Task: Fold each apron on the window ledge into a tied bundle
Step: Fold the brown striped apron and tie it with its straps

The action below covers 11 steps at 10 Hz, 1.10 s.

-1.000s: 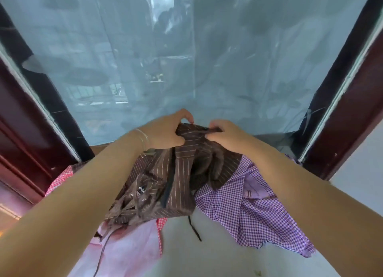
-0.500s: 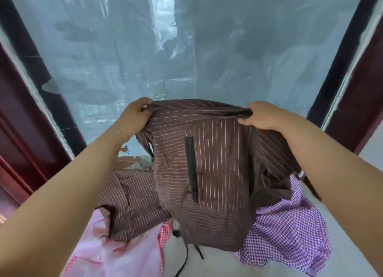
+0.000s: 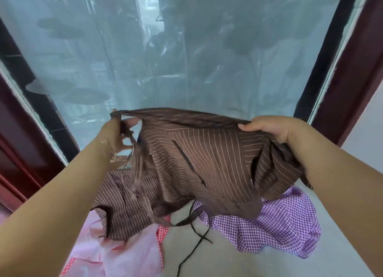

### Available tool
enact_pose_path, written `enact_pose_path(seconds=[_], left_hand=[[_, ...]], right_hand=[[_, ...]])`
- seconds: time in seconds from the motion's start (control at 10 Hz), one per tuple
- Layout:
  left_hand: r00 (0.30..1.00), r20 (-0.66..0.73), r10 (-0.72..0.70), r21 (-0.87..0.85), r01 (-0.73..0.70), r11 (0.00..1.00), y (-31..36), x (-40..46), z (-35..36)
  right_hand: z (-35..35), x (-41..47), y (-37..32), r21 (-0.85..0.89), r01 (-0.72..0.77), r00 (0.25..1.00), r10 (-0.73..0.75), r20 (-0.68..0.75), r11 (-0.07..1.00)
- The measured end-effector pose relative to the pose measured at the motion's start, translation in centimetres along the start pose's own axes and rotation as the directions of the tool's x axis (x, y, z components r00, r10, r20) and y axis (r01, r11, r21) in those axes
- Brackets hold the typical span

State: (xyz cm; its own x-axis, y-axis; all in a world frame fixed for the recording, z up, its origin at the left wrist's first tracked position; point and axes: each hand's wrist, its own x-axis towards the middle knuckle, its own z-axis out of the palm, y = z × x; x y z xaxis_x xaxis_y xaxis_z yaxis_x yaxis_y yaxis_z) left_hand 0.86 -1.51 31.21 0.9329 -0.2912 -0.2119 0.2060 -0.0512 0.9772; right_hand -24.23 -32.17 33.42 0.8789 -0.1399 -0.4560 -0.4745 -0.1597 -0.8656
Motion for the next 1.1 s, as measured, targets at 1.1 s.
enact_pose_path(seconds=[1.1], left_hand=[[0.937, 0.019, -0.349, 0.893, 0.141, 0.427, -17.2, 0.4, -7.5]], right_hand=[[12.8, 5.9, 16.4, -0.561, -0.32, 0.948, 0.262, -0.183, 0.764]])
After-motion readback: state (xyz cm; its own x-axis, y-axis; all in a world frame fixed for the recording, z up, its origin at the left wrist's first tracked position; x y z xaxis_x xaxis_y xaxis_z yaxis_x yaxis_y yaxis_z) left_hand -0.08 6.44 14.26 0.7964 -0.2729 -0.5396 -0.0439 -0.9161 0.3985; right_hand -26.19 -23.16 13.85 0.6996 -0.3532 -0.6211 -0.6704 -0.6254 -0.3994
